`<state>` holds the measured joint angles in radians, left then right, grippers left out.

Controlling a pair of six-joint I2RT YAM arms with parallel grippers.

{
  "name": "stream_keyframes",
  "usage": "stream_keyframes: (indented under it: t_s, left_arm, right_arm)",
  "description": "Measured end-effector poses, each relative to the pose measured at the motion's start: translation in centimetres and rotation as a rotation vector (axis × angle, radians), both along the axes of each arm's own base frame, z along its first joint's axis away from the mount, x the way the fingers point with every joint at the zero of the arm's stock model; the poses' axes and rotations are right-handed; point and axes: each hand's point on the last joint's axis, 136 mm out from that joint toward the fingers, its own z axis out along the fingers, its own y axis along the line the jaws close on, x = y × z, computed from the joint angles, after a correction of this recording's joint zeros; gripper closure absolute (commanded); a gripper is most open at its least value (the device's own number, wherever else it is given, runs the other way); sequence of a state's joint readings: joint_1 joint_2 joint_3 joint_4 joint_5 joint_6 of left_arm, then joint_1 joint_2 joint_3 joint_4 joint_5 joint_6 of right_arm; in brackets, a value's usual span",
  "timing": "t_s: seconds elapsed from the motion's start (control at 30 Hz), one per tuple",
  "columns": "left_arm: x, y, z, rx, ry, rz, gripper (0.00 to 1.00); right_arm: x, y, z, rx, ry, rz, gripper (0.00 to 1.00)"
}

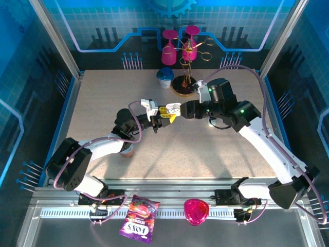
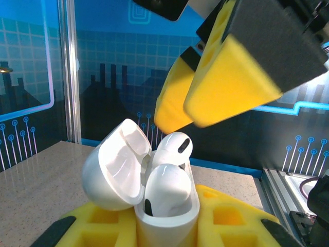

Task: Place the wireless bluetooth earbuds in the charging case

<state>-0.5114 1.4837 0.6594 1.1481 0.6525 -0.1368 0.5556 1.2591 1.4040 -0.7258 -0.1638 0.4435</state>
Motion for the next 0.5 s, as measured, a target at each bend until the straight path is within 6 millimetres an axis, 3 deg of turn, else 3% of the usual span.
stream_keyframes:
  t_s: [0.27, 0.5]
  left_arm:
    - [0.0, 0.0, 0.2, -0.012, 0.012, -0.004, 1.00]
    - [0.0, 0.1, 0.2, -0.012, 0.011, -0.002, 1.00]
  right_arm:
    - [-0.4, 1.5, -0.3, 0.010, 0.010, 0.052, 0.34]
    - [0.3, 1.0, -1.2, -0.020, 0.020, 0.019, 0.35]
